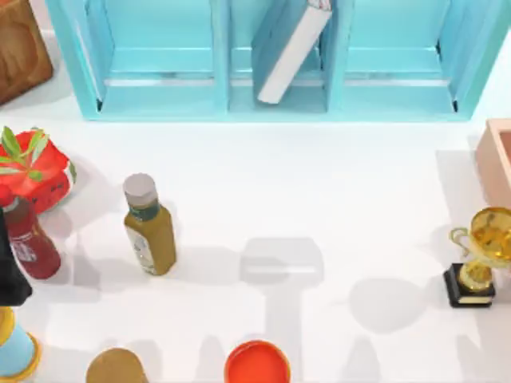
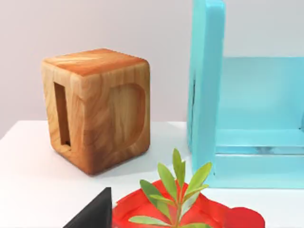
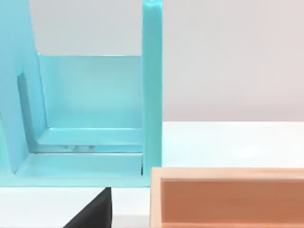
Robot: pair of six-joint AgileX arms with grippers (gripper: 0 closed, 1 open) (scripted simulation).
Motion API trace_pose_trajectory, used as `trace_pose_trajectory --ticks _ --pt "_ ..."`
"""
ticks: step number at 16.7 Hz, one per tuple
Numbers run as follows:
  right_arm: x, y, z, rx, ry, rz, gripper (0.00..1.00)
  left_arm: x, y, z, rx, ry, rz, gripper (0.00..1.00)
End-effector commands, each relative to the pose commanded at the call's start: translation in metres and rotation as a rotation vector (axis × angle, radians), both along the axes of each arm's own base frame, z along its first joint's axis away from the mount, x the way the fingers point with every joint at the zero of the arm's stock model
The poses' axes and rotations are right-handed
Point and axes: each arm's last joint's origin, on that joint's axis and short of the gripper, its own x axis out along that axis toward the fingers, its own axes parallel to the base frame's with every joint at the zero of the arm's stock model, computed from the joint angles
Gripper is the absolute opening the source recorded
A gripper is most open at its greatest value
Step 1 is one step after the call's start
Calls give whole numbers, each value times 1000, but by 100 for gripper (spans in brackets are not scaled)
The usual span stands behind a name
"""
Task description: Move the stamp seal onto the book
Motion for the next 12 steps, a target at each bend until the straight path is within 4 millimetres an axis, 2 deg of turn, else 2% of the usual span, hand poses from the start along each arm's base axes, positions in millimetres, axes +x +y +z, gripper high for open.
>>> trace_pose_trajectory --ticks 3,6,9,12 --pt "0 0 1 1 0 0 100 0 0 0 0 0 0 100" --pt "4 2 13 15 4 0 100 0 0 0 0 0 0 100" --pt "15 7 34 42 9 0 100 0 0 0 0 0 0 100" --pt "39 17 61 79 14 0 100 0 0 0 0 0 0 100"
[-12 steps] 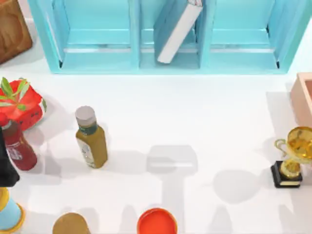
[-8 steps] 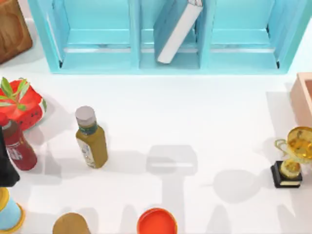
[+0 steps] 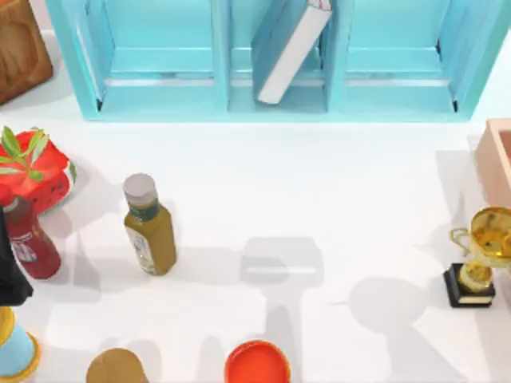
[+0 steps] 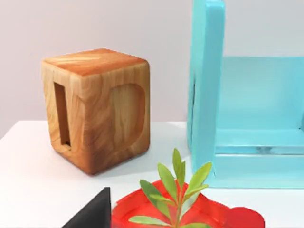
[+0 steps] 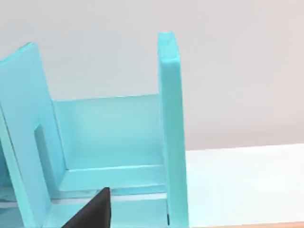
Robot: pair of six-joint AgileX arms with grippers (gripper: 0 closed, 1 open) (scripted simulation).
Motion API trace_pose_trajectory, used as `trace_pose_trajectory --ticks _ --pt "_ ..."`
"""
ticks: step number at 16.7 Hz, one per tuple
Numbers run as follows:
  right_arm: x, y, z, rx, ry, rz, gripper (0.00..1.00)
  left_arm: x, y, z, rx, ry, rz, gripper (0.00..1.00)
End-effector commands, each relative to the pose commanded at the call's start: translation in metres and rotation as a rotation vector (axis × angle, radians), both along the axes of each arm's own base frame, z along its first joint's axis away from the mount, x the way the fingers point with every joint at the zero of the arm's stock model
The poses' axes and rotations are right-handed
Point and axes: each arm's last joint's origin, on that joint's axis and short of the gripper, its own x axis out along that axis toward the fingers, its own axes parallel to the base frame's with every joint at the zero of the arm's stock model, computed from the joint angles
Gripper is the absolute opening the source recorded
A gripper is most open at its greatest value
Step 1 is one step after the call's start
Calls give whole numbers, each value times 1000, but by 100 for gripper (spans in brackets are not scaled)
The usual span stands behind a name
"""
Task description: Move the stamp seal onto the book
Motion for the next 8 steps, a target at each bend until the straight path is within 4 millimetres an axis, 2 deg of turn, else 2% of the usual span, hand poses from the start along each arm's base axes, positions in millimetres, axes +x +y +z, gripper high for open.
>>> trace_pose_trajectory --ticks 4,6,8 --pt "54 29 29 62 3 0 100 0 0 0 0 0 0 100" --pt "88 53 33 97 3 1 100 0 0 0 0 0 0 100" --pt "123 82 28 133 4 2 100 0 0 0 0 0 0 100"
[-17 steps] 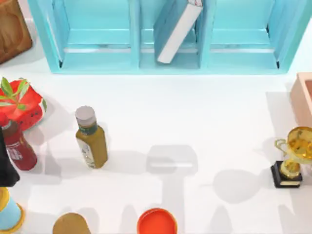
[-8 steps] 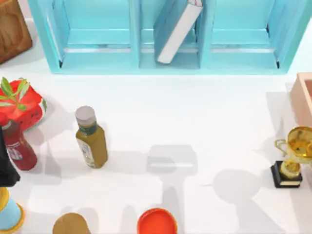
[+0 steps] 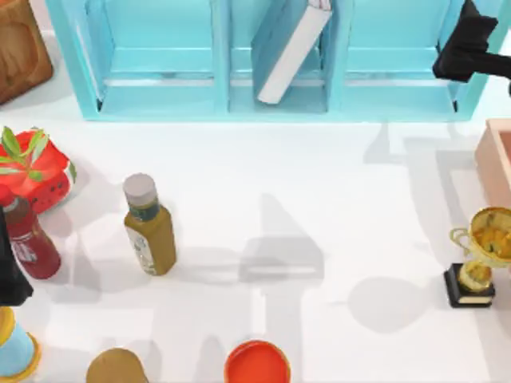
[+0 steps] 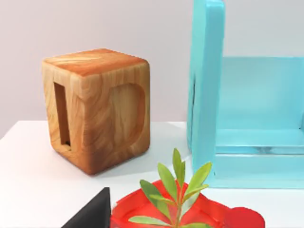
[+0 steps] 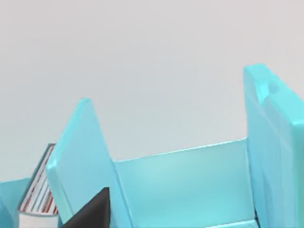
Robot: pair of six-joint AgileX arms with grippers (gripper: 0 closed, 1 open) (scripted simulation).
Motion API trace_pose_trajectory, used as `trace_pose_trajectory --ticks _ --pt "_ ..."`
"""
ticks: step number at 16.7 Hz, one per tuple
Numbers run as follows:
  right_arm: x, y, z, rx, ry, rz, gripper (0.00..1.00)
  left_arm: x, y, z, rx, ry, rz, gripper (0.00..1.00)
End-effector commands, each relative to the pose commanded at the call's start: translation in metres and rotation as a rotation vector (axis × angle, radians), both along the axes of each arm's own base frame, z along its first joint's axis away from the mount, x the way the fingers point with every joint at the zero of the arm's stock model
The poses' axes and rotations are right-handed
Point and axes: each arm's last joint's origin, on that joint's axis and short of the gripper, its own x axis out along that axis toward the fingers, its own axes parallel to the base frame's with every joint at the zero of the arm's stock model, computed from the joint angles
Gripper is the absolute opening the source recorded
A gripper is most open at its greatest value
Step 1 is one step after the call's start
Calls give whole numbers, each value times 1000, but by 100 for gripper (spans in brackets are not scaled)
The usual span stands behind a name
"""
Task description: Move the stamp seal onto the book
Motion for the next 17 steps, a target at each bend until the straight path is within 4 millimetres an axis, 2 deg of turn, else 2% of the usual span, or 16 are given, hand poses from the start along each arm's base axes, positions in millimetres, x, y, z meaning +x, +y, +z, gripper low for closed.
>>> trace_pose_trajectory --ticks 2,5,9,13,15,17 --pt "31 34 -15 36 0 1 100 0 0 0 0 0 0 100" --pt "67 86 -53 88 1 0 100 0 0 0 0 0 0 100" --pt "88 145 -117 144 4 -3 100 0 0 0 0 0 0 100" --pt "90 178 -166 179 7 -6 100 0 0 0 0 0 0 100" --pt "89 184 -177 187 7 -7 100 0 0 0 0 0 0 100" --pt "89 185 -178 188 7 -7 100 0 0 0 0 0 0 100"
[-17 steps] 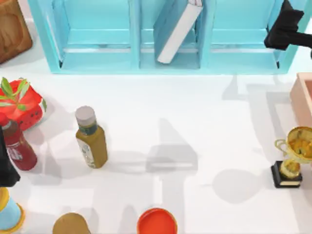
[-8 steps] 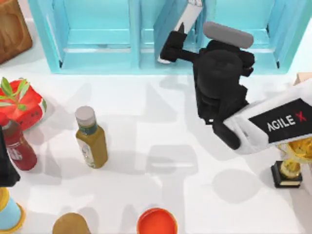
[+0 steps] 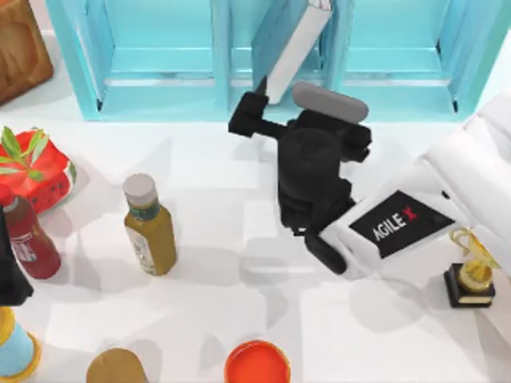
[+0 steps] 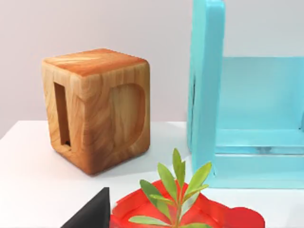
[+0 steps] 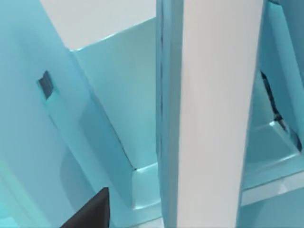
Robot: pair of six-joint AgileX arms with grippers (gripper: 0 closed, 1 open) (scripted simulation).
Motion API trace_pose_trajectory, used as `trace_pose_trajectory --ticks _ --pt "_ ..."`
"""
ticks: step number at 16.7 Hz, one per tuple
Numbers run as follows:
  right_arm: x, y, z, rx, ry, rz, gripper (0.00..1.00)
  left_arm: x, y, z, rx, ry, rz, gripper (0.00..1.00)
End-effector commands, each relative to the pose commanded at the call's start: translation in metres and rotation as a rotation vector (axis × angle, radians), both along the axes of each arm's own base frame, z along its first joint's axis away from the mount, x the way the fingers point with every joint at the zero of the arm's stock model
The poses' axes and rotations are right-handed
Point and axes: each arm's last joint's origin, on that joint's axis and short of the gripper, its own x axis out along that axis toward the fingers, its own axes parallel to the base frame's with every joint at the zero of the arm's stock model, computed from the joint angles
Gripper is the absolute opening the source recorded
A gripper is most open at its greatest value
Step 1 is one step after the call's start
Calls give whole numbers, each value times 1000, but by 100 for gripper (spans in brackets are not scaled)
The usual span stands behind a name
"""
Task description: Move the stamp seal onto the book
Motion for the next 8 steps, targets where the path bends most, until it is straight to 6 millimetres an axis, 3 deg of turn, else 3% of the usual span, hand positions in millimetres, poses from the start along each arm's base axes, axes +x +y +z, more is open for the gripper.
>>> trace_pose_trajectory --ticks 5,8 --pt "4 -1 -1 -3 4 -1 100 0 0 0 0 0 0 100" --pt "25 3 -2 0 0 0 100 0 0 0 0 0 0 100"
